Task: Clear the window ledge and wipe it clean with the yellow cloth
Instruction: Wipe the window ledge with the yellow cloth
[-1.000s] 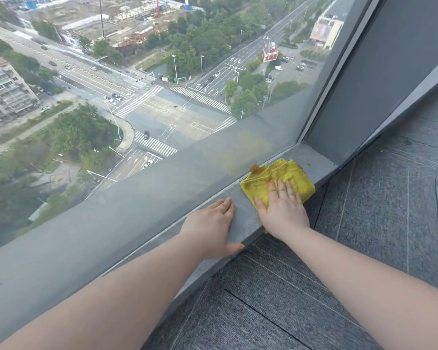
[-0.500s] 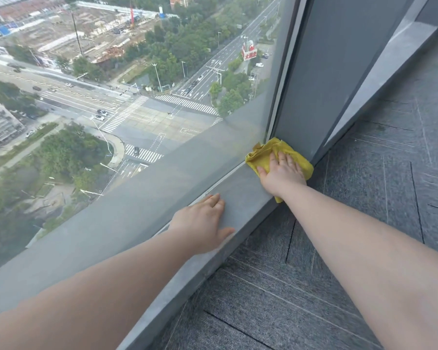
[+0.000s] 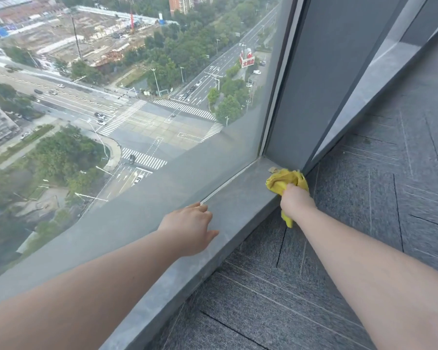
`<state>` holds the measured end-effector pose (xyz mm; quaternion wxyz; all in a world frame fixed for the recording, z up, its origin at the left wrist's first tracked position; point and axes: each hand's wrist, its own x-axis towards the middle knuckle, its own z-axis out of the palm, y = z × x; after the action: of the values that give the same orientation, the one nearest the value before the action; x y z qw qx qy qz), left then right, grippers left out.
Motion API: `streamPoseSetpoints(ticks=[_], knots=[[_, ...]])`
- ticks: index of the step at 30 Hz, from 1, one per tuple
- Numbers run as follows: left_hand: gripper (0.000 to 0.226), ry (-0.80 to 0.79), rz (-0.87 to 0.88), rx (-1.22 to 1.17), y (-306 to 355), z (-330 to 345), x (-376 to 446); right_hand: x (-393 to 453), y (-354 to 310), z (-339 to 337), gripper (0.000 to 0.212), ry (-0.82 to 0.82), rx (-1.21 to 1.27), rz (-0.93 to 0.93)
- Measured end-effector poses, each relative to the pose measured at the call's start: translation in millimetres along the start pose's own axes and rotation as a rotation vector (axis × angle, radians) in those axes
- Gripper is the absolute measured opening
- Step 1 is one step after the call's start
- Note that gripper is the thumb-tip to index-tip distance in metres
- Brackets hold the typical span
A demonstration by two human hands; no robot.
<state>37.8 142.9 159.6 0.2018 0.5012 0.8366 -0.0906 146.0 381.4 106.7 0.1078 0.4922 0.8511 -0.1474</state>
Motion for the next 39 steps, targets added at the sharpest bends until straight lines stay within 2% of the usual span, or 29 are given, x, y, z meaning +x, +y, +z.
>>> streamPoseSetpoints(ticks=[2, 5, 10, 13, 16, 20, 24, 26, 30, 33, 35, 36, 38, 39], knots=[[0.047, -0.014, -0.004, 0.011, 3.0, -9.4, -8.0, -15.4, 16.3, -1.1, 0.028, -0.043, 0.064, -0.002], [0.044, -0.018, -0.028, 0.024, 11.6, -28.3, -18.1, -38.4, 35.4, -9.2, 0.026, 0.024, 0.242, -0.036], [0.041, 0.024, -0.077, 0.009, 32.0, -58.2, -37.8, -71.4, 35.4, -44.0, 0.023, -0.005, 0.449, -0.097], [0.039, 0.045, -0.063, -0.006, 41.6, -59.7, -52.8, -91.5, 29.3, -56.3, 0.028, -0.075, 0.483, -0.118], [0.04, 0.059, -0.035, -0.029, 67.7, -25.9, -44.3, -91.3, 42.9, -29.3, 0.027, -0.178, 0.503, -0.188], [0.064, 0.174, 0.028, -0.127, 75.4, -16.4, -36.4, -94.9, 32.7, -32.9, 0.024, -0.3, 0.476, -0.313], [0.08, 0.267, -0.02, -0.061, 70.1, -13.6, -11.1, -84.1, 8.6, -40.1, 0.017, -0.406, 0.484, -0.39], [0.076, 0.311, -0.033, -0.04, 69.7, -12.2, -8.2, -90.5, 2.1, -44.8, 0.019, -0.456, 0.458, -0.423], [0.018, 0.458, -0.047, 0.02, 60.7, -8.3, 12.1, -79.2, -6.6, -47.6, 0.026, -0.525, 0.436, -0.476], [0.013, 0.472, -0.065, 0.059, 53.6, -9.3, 4.6, -85.0, -10.0, -53.7, 0.042, -0.524, 0.226, -0.581], [0.017, 0.456, -0.082, 0.095, 47.3, -13.5, -2.8, -89.3, -14.6, -55.1, 0.052, -0.414, -0.025, -0.66], [0.017, 0.445, -0.091, 0.103, 44.7, -17.0, -4.4, -88.3, -18.1, -55.8, 0.047, -0.346, -0.107, -0.69], [0.014, 0.42, -0.13, 0.097, 37.9, -25.3, -12.4, -90.3, -26.3, -59.0, 0.016, -0.255, -0.157, -0.698], [0.014, 0.405, -0.153, 0.085, 34.5, -30.9, -18.0, -93.7, -29.1, -64.4, 0.011, -0.232, -0.181, -0.689]])
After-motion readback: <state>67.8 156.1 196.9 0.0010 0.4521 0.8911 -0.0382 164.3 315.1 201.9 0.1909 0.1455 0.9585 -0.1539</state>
